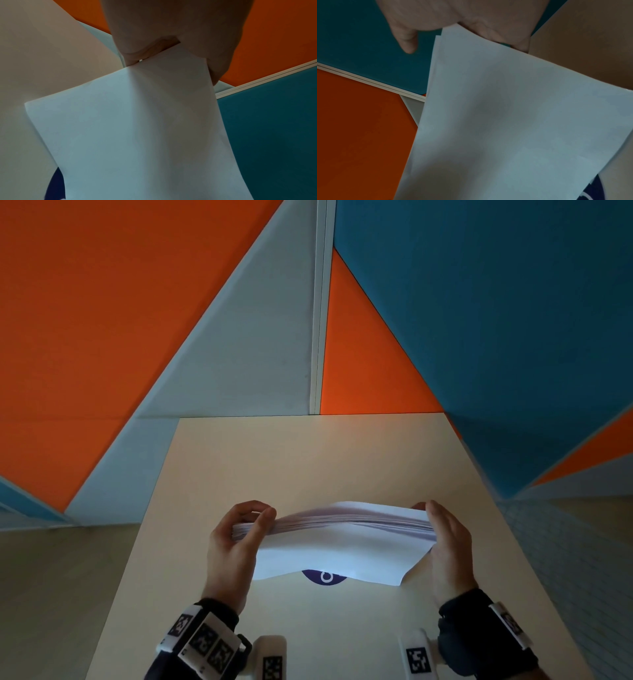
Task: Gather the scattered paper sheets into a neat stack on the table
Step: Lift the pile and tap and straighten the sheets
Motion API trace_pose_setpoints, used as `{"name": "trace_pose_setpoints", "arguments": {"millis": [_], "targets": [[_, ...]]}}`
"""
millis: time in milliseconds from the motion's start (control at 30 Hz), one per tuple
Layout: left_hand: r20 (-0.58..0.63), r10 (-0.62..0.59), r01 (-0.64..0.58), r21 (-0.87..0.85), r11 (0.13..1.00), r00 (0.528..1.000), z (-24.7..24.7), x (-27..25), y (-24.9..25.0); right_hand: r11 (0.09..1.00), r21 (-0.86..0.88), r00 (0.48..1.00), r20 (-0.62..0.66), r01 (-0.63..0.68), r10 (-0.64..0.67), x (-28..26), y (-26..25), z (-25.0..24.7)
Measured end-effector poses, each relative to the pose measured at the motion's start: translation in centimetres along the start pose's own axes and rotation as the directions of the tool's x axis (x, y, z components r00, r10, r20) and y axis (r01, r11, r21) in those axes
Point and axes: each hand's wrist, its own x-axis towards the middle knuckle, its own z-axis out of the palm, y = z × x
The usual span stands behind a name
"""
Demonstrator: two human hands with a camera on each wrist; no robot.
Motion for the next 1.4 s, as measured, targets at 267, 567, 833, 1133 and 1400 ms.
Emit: {"name": "trace_pose_setpoints", "arguments": {"millis": [267,567,833,1133,1400], "targets": [[-0.006,-0.001,0.001,-0.017,1.0,1.0,-0.1,0.3,-0.2,0.998,-0.039,0.999,0.015,0.044,-0.044,0.5,0.2,-0.5],[-0.003,0.0,0.0,0.017,1.0,1.0,-0.1,0.5,-0.1,0.951,-0.282,0.963,0.266,0.125,-0.047,0.4,0.5,-2.6],[0.008,0.021,-0.022,0.029,0.999,1.0,0.0,1.1,-0.1,0.937,-0.34,0.955,0.244,-0.077,0.167,0.6,0.5,-3.2],[0.337,-0.021,-0.036,0.16,0.986,0.941,-2.9,1.8,-1.4,0.863,-0.426,0.906,0.191,-0.271,0.378,1.6,1.9,-2.9],[0.468,-0.209,0.15,0.16,0.976,0.859,-4.4,3.1,-3.2,0.868,-0.472,0.932,0.221,-0.154,0.286,2.4,2.7,-2.7]]}}
